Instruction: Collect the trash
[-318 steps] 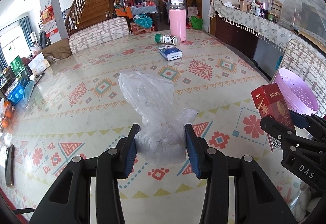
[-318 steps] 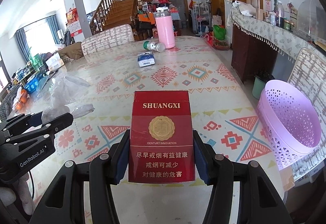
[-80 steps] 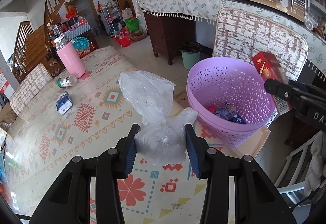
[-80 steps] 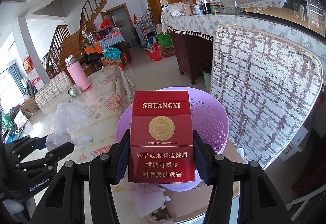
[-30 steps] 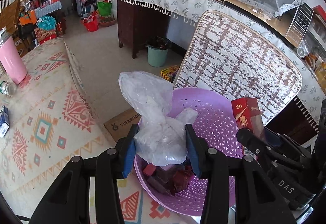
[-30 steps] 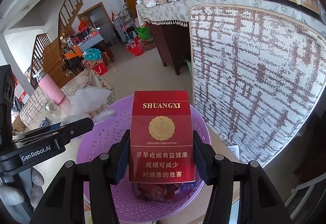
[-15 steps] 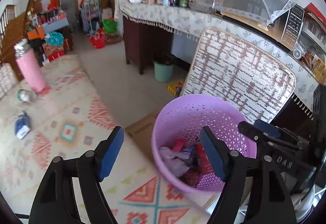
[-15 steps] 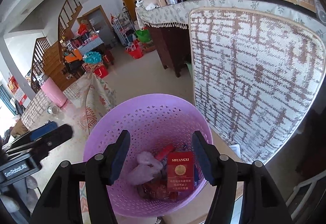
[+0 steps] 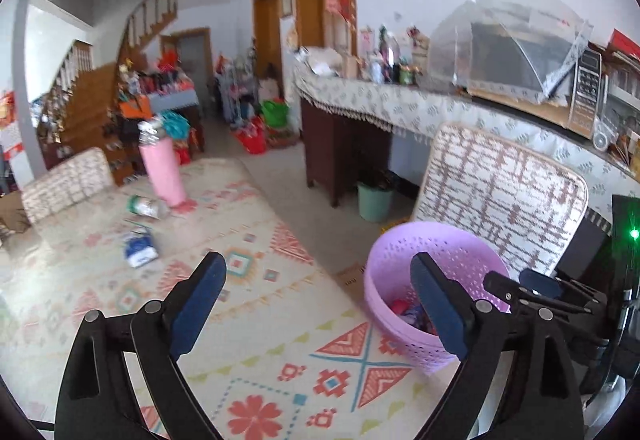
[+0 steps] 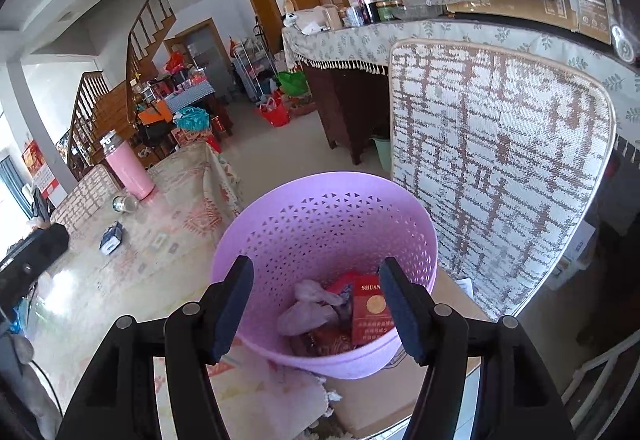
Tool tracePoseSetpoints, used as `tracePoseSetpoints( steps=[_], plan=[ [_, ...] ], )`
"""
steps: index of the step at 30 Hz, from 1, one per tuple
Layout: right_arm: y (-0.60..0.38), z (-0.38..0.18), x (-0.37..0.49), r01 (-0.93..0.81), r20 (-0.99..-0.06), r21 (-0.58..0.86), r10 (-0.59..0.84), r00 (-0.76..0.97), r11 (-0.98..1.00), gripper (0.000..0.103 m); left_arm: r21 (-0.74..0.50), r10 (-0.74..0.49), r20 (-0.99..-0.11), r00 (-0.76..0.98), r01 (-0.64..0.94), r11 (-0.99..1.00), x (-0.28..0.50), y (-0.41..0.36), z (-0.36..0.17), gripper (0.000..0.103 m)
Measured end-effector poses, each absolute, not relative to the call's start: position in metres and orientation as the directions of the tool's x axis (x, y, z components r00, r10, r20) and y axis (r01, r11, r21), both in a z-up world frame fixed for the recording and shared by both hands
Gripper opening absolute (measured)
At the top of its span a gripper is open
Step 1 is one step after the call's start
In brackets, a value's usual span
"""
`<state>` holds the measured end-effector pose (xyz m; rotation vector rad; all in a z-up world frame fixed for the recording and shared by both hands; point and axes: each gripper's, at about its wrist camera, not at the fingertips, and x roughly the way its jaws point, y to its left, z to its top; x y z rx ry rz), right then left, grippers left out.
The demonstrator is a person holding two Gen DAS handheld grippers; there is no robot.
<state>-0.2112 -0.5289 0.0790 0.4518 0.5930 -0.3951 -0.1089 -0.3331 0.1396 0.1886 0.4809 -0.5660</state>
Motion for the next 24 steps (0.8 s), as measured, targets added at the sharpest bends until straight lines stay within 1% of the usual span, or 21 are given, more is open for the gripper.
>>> tracePoseSetpoints(
  steps=[2, 7, 10, 16, 18, 24],
  plan=[
    [-0.520, 0.083, -0.217, 0.475, -0.598, 0.288, -0.230, 0.767, 0.832, 0.070, 0.047, -0.448, -0.452, 0.771, 0.522, 0.851, -0.118, -0.322, 0.146, 0.098],
    [-0.500, 0.091, -0.227, 0.471, -0.582, 0.268, -0.248, 0.774, 0.840, 0.072, 0.070, -0.363, -0.380, 0.851, 0.418, 0.906, -0.141, -0.292, 0.156, 0.099],
    [-0.484, 0.095, -0.233, 0.464, -0.573, 0.253, -0.254, 0.779, 0.849, 0.072, 0.073, -0.344, -0.363, 0.866, 0.395, 0.916, -0.151, -0.276, 0.158, 0.101],
    [-0.453, 0.096, -0.246, 0.456, -0.563, 0.218, -0.270, 0.781, 0.863, 0.075, 0.044, -0.369, -0.386, 0.845, 0.417, 0.908, -0.164, -0.253, 0.152, 0.102],
    [-0.445, 0.094, -0.249, 0.457, -0.565, 0.202, -0.278, 0.777, 0.866, 0.075, 0.028, -0.385, -0.413, 0.825, 0.434, 0.901, -0.165, -0.246, 0.147, 0.102],
    [-0.428, 0.083, -0.268, 0.475, -0.578, 0.165, -0.306, 0.757, 0.864, 0.076, 0.011, -0.378, -0.481, 0.791, 0.436, 0.900, -0.168, -0.234, 0.132, 0.102]
  ],
)
